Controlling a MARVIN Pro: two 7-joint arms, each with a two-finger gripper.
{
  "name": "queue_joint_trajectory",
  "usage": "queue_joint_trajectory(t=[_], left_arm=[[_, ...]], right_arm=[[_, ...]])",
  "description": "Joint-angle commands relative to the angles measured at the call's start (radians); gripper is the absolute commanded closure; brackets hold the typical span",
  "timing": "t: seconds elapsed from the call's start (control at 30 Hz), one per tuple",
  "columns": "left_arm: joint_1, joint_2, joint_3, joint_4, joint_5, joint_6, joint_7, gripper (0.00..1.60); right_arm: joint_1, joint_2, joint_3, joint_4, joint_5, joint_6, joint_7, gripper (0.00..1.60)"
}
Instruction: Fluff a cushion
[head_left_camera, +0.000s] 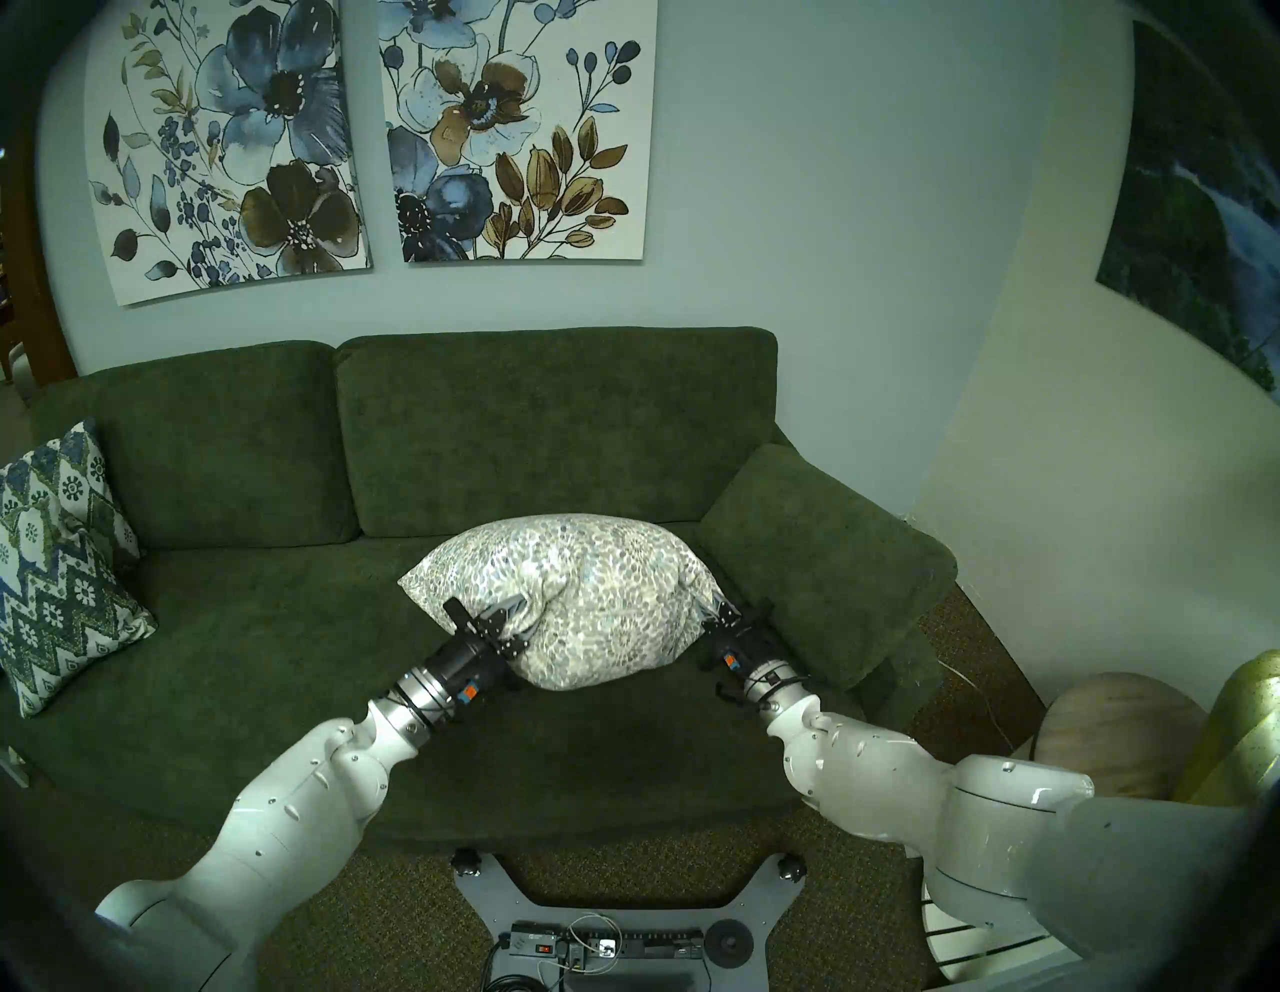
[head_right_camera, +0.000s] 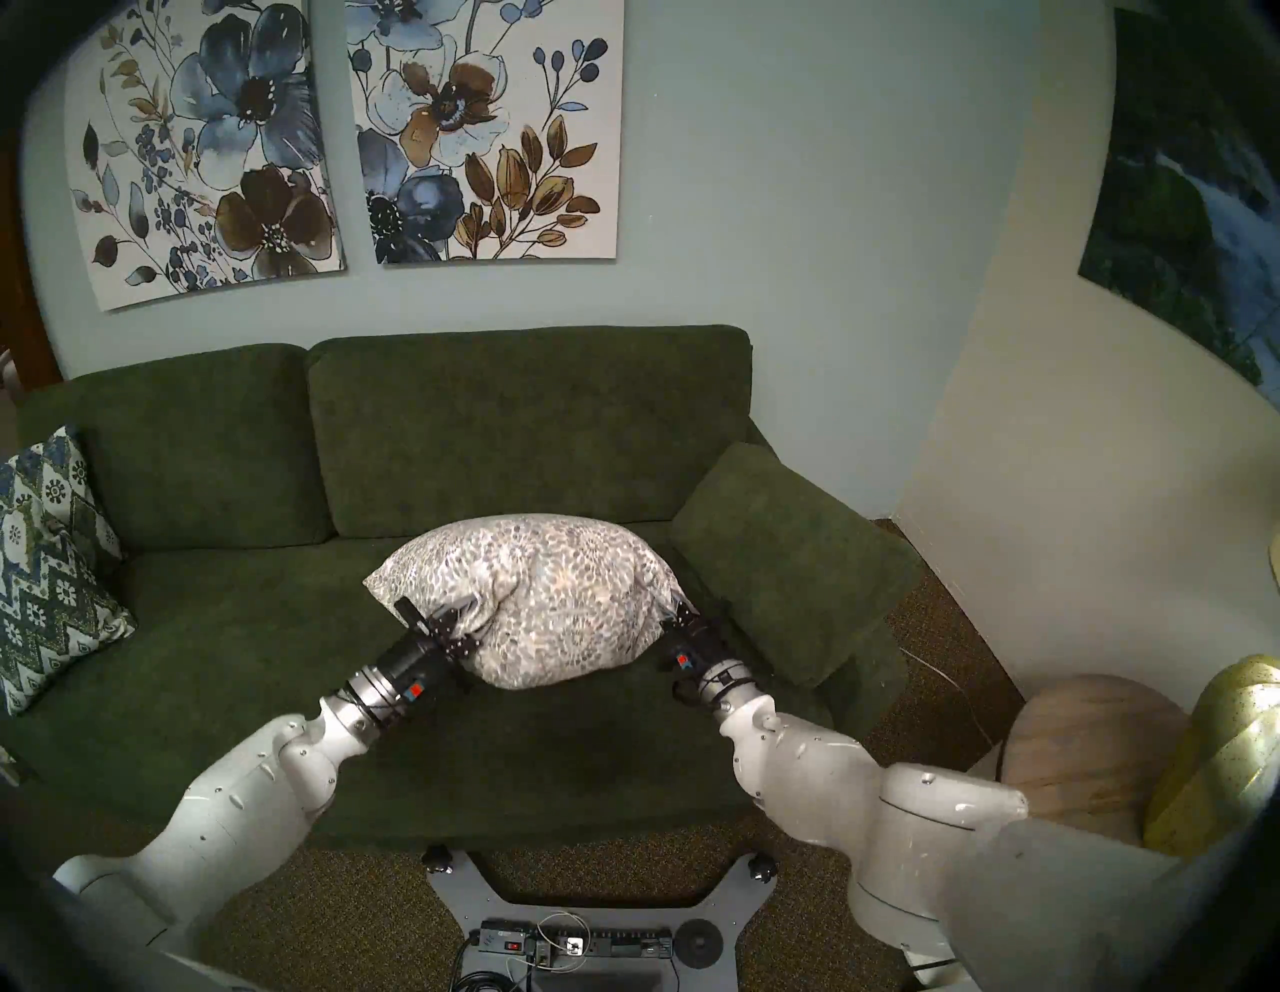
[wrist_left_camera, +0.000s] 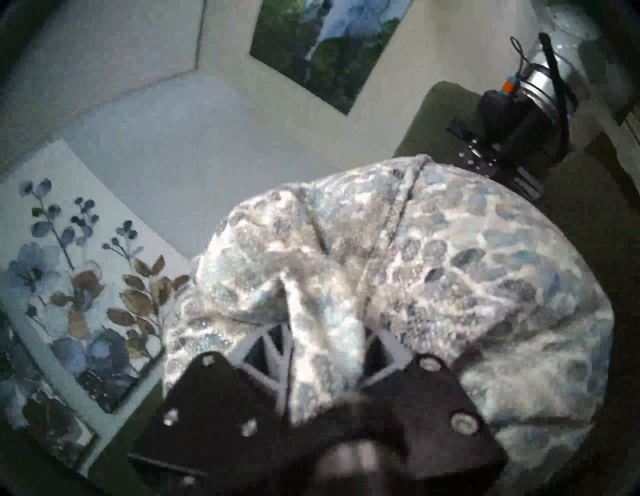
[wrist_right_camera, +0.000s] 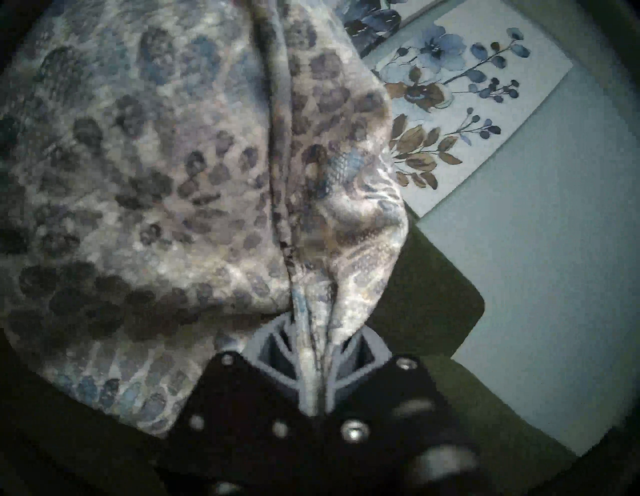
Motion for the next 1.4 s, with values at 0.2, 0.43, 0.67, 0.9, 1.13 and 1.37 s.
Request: queue_joint_trajectory(t=[0.2,0.43,0.67,0.9,1.13,1.37], left_arm=[[-0.169,-0.019,-0.059,-0.196,0.003,-0.047,0.054,1.60],[-0.213,-0.030,-0.072,-0.262,0.008,-0.047,0.063,1.60],[-0.263,-0.028,-0.088,-0.349,0.013,-0.047,0.074,1.60],[-0.281,-0.022,-0.108,-0.418,0.021,-0.047,0.087,1.60],[-0.210,0.004,-0.131,-0.487,0.049,-0.047,0.100,1.60],[-0.089,0.031,-0.106,-0.345,0.085,-0.047,0.081,1.60]], right_arm=[[0.170,0.002,0.055,-0.107,-0.026,-0.034,-0.071,1.60],[0.215,0.012,0.079,-0.151,-0.048,-0.041,-0.099,1.60],[0.265,0.009,0.081,-0.191,-0.073,-0.050,-0.121,1.60],[0.280,0.001,0.079,-0.229,-0.096,-0.059,-0.139,1.60],[0.223,0.042,0.037,-0.264,-0.151,-0.068,-0.158,1.60],[0.120,0.082,-0.042,-0.194,-0.177,-0.044,-0.148,1.60]])
